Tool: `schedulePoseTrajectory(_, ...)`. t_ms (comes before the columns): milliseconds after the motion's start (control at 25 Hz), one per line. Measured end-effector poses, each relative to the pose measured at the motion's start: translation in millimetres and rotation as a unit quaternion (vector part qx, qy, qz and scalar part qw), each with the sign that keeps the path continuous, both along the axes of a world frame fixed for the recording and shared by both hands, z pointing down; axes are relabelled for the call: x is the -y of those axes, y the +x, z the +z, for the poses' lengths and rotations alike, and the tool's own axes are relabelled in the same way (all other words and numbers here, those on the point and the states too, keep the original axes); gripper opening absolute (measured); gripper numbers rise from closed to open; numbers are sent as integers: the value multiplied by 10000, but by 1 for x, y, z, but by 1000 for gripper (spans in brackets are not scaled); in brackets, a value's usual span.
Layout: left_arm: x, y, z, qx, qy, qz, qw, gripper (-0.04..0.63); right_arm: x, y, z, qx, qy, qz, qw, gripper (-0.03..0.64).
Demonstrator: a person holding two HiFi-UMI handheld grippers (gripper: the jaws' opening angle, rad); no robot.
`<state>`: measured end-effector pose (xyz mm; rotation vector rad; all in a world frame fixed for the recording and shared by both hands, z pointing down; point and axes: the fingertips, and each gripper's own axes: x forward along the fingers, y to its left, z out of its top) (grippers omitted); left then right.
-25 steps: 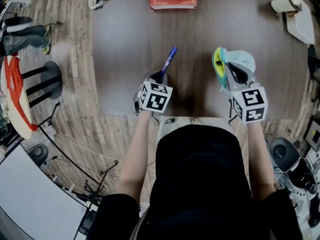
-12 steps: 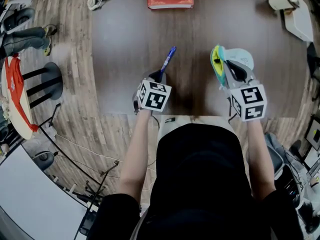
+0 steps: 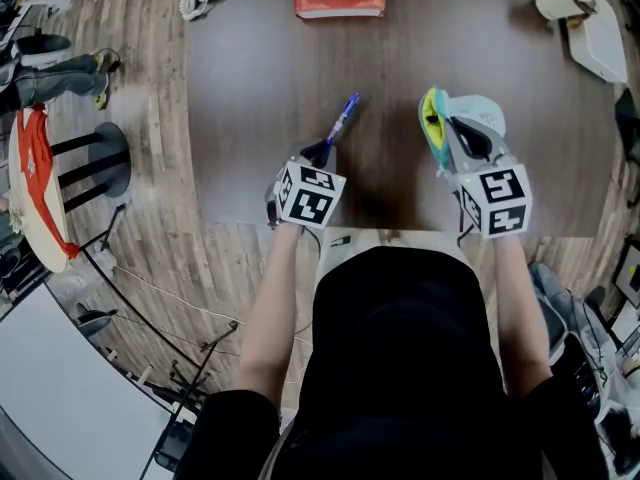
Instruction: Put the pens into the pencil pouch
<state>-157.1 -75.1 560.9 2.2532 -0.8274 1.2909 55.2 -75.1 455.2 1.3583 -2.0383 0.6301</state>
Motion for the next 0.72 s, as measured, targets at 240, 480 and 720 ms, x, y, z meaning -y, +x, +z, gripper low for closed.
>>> schedulePoseTrajectory(240,-12,13,-21,-166,182,293,9993,37,-1,0,-4,48,102,6,9999,21)
schedulePoseTrajectory(480,-24,32,-49,-306,342,572,9973,38,-1,1,-7,80,172,-19,9998,21)
schedulePoseTrajectory(720,-34,52,-68,-370,421,967,9937,38,-4,2,-11,104,223,-62,9997,21)
